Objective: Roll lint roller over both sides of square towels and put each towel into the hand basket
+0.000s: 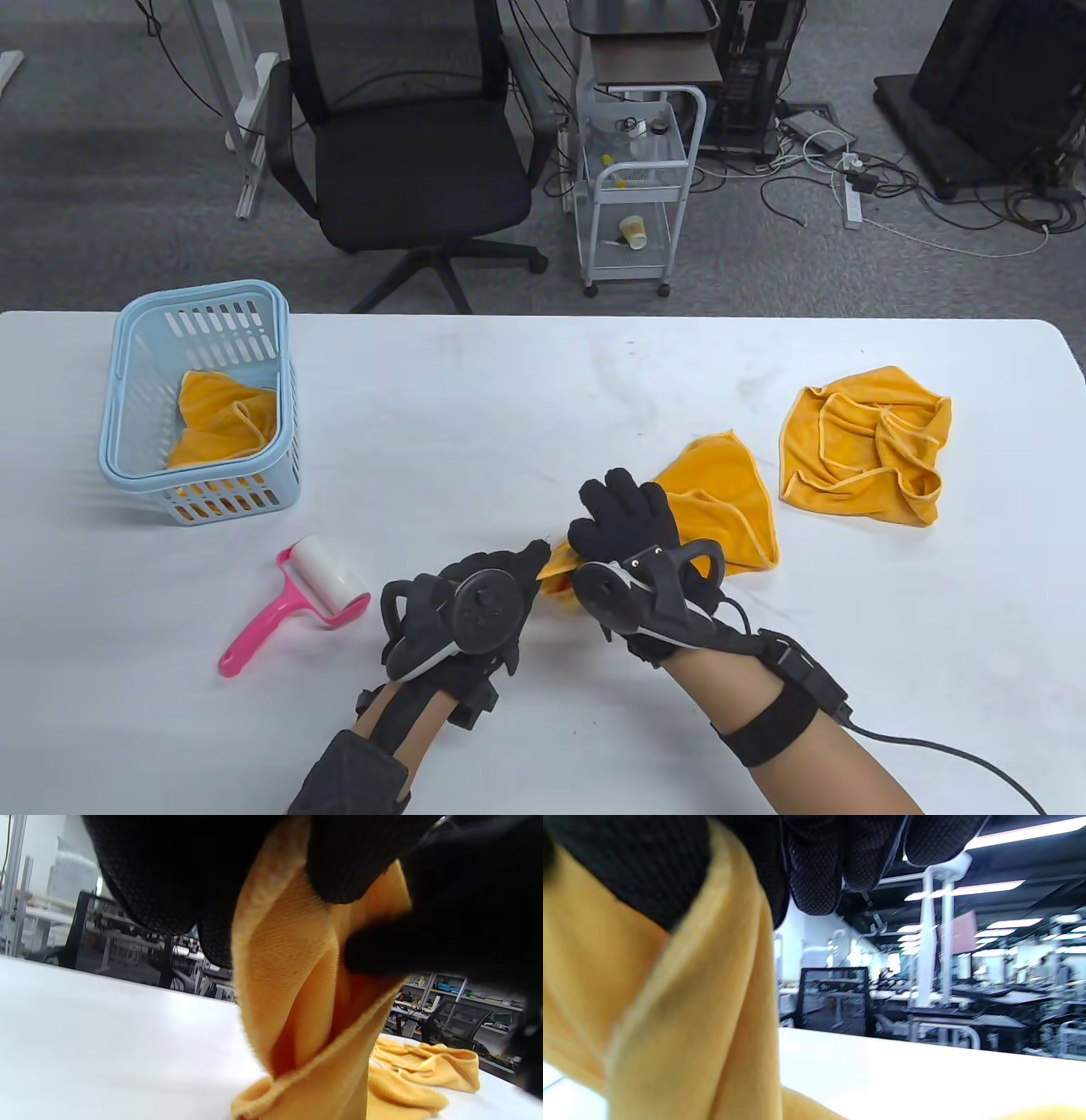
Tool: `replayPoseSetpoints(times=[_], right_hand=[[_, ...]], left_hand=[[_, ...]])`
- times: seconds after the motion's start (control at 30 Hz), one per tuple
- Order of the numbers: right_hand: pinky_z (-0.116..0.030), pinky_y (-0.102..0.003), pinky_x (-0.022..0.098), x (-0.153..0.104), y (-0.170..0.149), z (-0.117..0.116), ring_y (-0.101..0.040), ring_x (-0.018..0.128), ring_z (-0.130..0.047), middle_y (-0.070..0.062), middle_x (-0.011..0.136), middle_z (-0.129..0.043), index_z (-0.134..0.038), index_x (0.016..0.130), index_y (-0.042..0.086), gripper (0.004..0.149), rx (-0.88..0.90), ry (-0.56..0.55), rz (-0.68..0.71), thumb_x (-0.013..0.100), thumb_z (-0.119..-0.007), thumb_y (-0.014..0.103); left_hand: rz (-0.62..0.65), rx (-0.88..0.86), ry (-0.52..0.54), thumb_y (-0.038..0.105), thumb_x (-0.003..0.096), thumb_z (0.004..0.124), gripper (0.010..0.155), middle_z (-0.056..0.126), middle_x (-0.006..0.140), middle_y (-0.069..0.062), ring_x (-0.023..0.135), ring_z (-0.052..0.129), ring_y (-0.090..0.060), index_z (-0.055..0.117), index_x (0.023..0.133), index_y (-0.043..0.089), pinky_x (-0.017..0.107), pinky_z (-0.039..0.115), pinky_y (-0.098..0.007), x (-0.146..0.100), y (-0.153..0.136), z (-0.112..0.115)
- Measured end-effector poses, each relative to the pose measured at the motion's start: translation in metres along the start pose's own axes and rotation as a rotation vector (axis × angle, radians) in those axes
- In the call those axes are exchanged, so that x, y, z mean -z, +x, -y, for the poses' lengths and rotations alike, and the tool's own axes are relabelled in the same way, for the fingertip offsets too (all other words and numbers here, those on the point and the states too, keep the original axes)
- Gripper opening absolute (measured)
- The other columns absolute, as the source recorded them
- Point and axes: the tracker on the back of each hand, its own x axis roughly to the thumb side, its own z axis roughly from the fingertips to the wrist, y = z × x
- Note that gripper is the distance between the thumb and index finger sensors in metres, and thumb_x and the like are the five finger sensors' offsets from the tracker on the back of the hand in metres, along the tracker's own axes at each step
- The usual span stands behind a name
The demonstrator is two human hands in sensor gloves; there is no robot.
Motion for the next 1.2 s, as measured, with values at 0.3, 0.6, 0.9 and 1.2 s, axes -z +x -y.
replayPoseSetpoints(times=[0.3, 0.6, 0.9, 1.2], right_hand=[[-0.061, -0.068, 0.065, -0.001, -0.057, 0.015, -0.046, 0.098, -0.066, -0.013, 0.104, -0.073, -0.082, 0.091, 0.018, 0.044, -0.03, 0.137, -0.085, 0.049, -0.091, 0.029], [-0.066, -0.068, 0.063, -0.021, -0.109, 0.074, -0.045, 0.093, -0.076, -0.013, 0.099, -0.081, -0.084, 0.09, 0.016, 0.041, 0.084, 0.209, -0.069, 0.052, -0.084, 0.032], [-0.065, -0.069, 0.063, -0.026, -0.144, 0.167, -0.047, 0.09, -0.08, -0.015, 0.096, -0.085, -0.087, 0.091, 0.015, 0.047, 0.233, 0.25, 0.016, 0.052, -0.084, 0.042], [-0.057, -0.071, 0.067, 0.028, -0.183, 0.186, -0.052, 0.097, -0.067, -0.021, 0.105, -0.073, -0.069, 0.104, 0.013, 0.054, 0.621, 0.486, 0.058, 0.058, -0.07, 0.042]], left_hand=[[-0.068, 0.166, 0.102, 0.036, 0.0517, 0.084, 0.038, 0.103, 0.074, 0.0, 0.063, 0.108, -0.027, 0.085, 0.09, 0.033, 0.055, 0.087, -0.052, 0.006, -0.019, -0.073], [-0.041, 0.233, 0.2, 0.036, 0.0516, 0.084, 0.038, 0.101, 0.079, 0.003, 0.069, 0.105, -0.027, 0.084, 0.09, 0.035, 0.059, 0.084, -0.054, -0.006, -0.018, -0.144], [0.034, 0.163, 0.256, 0.037, 0.051, 0.087, 0.039, 0.102, 0.078, 0.003, 0.07, 0.105, -0.027, 0.085, 0.09, 0.034, 0.06, 0.083, -0.055, -0.039, -0.016, -0.218], [0.014, 0.163, 0.213, 0.043, 0.0476, 0.09, 0.04, 0.102, 0.072, 0.005, 0.066, 0.105, -0.024, 0.088, 0.086, 0.034, 0.061, 0.082, -0.055, -0.007, -0.035, -0.242]])
